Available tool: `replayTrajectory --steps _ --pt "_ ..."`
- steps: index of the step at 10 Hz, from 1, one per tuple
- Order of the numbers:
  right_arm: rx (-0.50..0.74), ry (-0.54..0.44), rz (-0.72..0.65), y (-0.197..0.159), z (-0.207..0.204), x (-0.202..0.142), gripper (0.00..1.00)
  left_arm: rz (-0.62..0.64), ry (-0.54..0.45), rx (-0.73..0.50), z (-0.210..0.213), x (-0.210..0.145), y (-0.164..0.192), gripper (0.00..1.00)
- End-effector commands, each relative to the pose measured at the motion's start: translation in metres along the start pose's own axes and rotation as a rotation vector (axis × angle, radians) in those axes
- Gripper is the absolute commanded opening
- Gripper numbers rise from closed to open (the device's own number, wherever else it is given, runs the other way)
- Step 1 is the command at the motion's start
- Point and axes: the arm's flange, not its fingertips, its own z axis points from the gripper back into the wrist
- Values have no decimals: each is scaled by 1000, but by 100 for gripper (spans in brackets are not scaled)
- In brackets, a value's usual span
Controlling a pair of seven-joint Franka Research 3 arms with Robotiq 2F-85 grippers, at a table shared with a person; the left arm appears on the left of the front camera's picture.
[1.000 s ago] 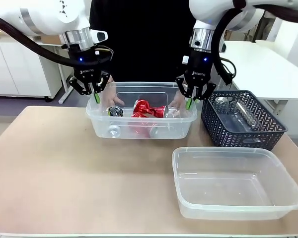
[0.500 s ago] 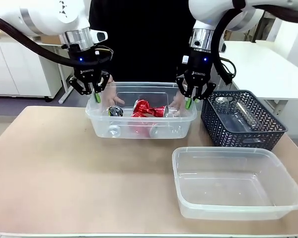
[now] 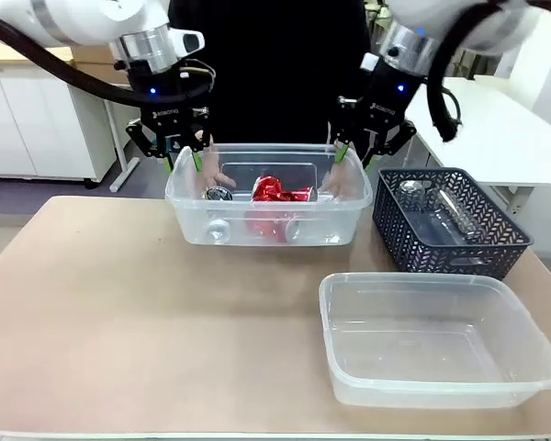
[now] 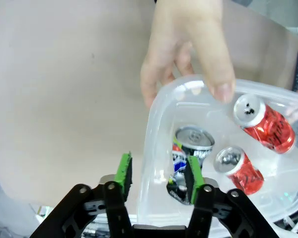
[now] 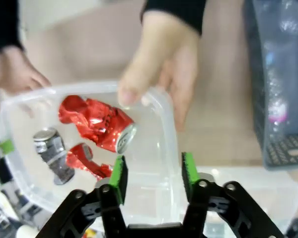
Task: Sort the waste into each basket.
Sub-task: Release the Organizing box you were holding.
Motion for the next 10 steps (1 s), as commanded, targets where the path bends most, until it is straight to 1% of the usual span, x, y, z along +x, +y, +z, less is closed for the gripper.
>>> replayTrajectory --steps 1,2,3,4,5,7,8,10 --pt "57 -148 60 -22 -7 -21 100 1 -42 1 5 -22 10 95" --pt "84 -218 95 -25 -2 -27 100 -6 -60 -10 10 -32 13 100" --pt "94 -246 147 -25 0 -32 100 -17 -62 -20 11 -39 13 100" --pt "87 -244 176 -26 0 -35 100 -23 -62 -8 9 -42 15 100" --pt "85 -217 178 -26 -3 -34 100 -48 -36 -5 7 -44 16 100" --pt "12 -152 101 -18 -13 -30 100 -17 -18 -18 6 -42 16 100" --pt "36 -224 146 -17 -3 -33 100 -17 -34 12 10 -41 12 100" --pt "36 -224 146 -17 -3 -33 100 -17 -34 12 10 -41 12 100"
